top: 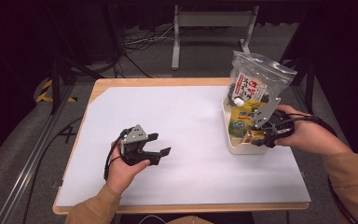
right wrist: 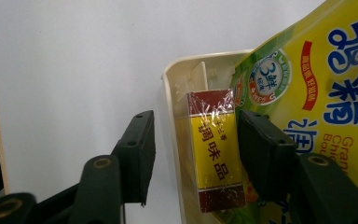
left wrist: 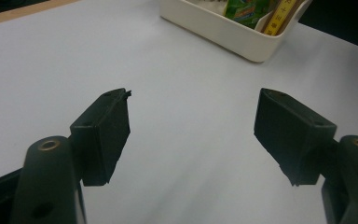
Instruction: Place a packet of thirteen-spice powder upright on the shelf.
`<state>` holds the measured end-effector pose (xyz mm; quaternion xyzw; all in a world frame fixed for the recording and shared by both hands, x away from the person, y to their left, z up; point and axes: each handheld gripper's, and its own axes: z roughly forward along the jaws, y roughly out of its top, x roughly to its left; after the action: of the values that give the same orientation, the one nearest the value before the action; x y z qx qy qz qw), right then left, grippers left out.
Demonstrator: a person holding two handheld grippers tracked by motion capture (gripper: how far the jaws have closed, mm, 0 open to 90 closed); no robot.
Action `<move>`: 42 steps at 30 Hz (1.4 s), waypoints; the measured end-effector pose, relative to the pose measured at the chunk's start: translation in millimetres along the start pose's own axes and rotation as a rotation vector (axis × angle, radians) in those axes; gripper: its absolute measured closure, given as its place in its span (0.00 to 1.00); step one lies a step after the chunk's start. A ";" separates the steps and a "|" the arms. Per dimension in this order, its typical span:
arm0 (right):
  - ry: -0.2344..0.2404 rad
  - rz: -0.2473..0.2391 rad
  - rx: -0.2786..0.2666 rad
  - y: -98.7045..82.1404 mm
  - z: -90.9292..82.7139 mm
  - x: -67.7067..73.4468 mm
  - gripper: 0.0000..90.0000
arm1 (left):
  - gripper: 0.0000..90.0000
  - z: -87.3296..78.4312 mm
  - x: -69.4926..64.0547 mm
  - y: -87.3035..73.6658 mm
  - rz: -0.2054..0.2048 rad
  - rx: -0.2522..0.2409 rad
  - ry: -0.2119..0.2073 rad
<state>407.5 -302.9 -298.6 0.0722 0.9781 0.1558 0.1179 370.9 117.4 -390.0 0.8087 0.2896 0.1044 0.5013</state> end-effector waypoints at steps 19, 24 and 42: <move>-0.076 0.174 -0.356 5.1 -14.2 38.5 0.37 | 0.29 -32.6 -4.5 -5.3 0.016 -0.017 0.024; -0.120 0.254 -0.414 5.7 -11.4 50.5 0.36 | 0.28 -43.8 -3.2 -9.6 0.009 -0.015 0.033; -0.225 0.462 -0.560 -4.8 9.0 81.2 0.33 | 0.27 -67.0 8.1 -40.3 -0.047 0.013 0.046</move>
<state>331.1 -290.4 -325.3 0.2724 0.8366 0.4304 0.2017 332.1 185.6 -394.2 0.8023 0.3207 0.1094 0.4914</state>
